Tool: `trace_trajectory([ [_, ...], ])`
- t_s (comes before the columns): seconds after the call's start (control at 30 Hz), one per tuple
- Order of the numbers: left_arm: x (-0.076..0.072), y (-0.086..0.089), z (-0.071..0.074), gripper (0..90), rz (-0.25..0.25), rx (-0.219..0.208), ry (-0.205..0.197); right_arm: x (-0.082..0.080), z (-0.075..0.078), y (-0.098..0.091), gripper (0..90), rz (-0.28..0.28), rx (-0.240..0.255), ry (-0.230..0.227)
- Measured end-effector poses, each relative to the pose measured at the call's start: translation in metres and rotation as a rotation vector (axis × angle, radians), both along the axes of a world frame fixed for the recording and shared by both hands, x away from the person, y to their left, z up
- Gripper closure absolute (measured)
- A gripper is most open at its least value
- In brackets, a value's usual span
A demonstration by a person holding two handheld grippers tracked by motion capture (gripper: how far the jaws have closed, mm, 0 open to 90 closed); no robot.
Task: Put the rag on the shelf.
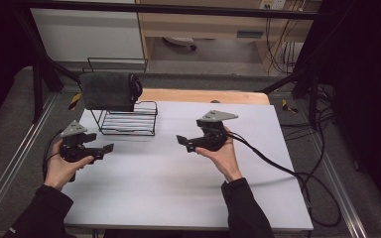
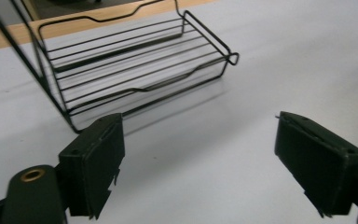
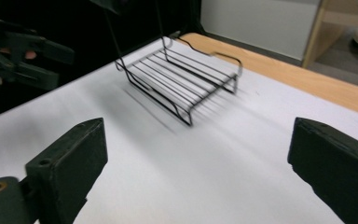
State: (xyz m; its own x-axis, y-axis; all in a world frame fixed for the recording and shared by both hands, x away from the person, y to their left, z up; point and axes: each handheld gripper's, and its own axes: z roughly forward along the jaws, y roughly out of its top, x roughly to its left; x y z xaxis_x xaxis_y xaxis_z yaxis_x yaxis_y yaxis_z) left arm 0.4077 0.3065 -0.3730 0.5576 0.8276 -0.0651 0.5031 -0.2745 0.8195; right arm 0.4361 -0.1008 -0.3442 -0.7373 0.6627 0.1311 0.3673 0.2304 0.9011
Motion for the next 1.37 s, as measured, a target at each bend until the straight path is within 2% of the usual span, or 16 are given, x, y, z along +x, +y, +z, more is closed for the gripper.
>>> trace_trajectory([
  [0.23, -0.013, -0.022, -0.009, 7.3, -0.056, 0.005, -0.004, -0.018, -0.019, -0.055, 1.1, -0.048, 0.016, 0.045],
  [0.4, -0.021, -0.034, -0.02, 5.7, -0.082, 0.012, -0.004, -0.03, -0.038, -0.084, 0.6, -0.058, -0.005, 0.07],
  [0.5, -0.028, -0.038, -0.028, 5.9, -0.091, 0.014, -0.011, -0.037, -0.049, -0.1, 0.6, -0.066, -0.013, 0.087],
  [0.73, -0.037, -0.038, -0.048, 6.0, -0.118, 0.026, 0.007, -0.053, -0.073, -0.132, 0.6, -0.075, -0.02, 0.123],
  [1.03, -0.047, -0.035, -0.06, 6.6, -0.142, 0.037, 0.013, -0.072, -0.098, -0.16, 0.6, -0.112, -0.033, 0.152],
  [1.1, -0.048, -0.035, -0.062, 6.6, -0.147, 0.052, 0.018, -0.075, -0.101, -0.164, 0.6, -0.114, -0.027, 0.159],
  [1.23, -0.049, -0.032, -0.063, 6.6, -0.142, 0.046, 0.01, -0.078, -0.103, -0.17, 0.6, -0.123, -0.034, 0.159],
  [1.37, -0.049, -0.032, -0.065, 6.6, -0.141, 0.048, 0.02, -0.077, -0.105, -0.169, 0.6, -0.12, -0.044, 0.161],
])
